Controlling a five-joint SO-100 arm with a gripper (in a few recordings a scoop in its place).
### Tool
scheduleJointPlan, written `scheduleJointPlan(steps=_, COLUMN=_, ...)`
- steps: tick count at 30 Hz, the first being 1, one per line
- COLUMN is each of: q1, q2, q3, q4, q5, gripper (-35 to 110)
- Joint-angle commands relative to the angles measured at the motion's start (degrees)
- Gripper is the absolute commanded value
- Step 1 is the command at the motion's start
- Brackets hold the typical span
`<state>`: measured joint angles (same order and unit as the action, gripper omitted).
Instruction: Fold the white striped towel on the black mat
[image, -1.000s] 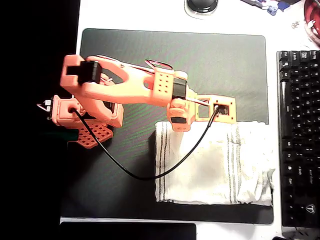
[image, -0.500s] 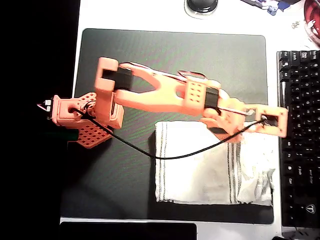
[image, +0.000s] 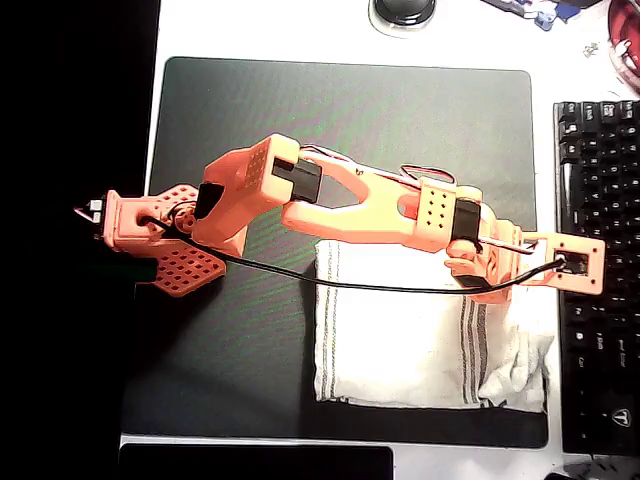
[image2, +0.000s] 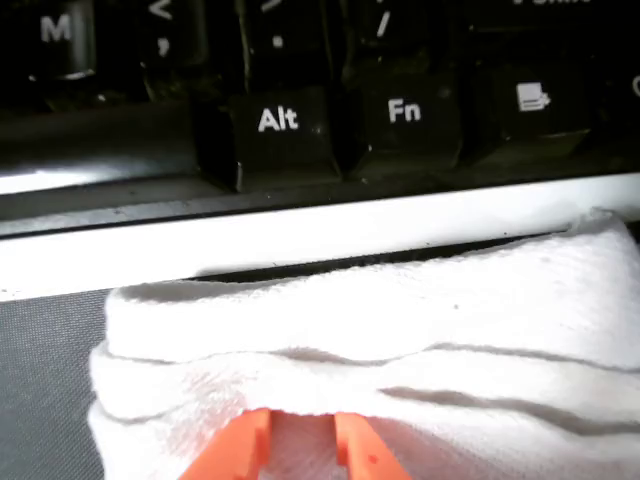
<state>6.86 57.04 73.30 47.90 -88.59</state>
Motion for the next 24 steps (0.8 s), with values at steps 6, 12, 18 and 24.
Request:
scheduleJointPlan(steps=6, q1=2.02, q2=17.84, q3=9.49, q4=2.29, q5=-1.76, gripper=9)
scheduleJointPlan(steps=12, q1=0.62, q2=37.0, q3=28.92, q4=0.0, q5=-3.43, gripper=9)
scheduleJointPlan(steps=18, q1=-3.16, q2=56.51, q3=50.19, q4=-3.25, q5=-3.52, gripper=9)
scheduleJointPlan(steps=24, q1=-5.36, q2=70.84, q3=64.51, q4=-2.46, q5=-3.78, gripper=9)
